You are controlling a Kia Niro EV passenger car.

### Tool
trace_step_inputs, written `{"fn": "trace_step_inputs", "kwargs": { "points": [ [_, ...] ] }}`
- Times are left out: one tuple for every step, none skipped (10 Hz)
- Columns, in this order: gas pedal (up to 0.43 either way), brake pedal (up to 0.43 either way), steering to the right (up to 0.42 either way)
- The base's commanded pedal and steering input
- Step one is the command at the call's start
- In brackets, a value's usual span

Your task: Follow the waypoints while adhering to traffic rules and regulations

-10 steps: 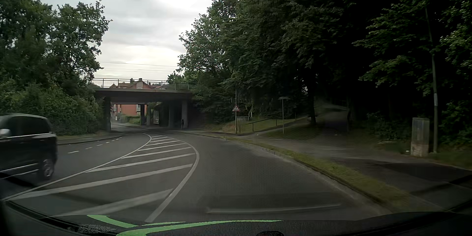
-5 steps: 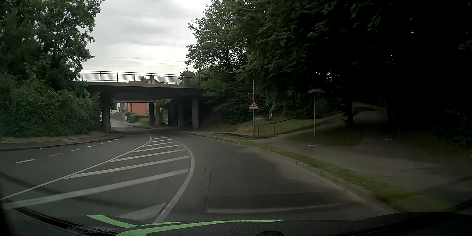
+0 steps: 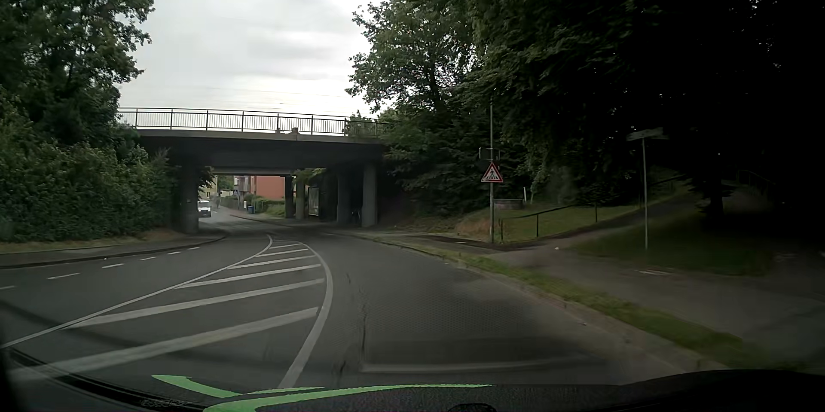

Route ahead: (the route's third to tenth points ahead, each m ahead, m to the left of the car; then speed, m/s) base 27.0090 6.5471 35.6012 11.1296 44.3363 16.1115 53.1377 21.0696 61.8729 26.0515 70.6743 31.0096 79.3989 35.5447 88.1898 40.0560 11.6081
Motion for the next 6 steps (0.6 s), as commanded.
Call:
{"fn": "trace_step_inputs", "kwargs": {
  "points": [
    [0.008,0.000,-0.063],
    [0.008,0.000,-0.064],
    [0.008,0.000,-0.063],
    [0.008,0.000,-0.063],
    [0.008,0.000,-0.064],
    [0.008,0.000,-0.066]
  ]
}}
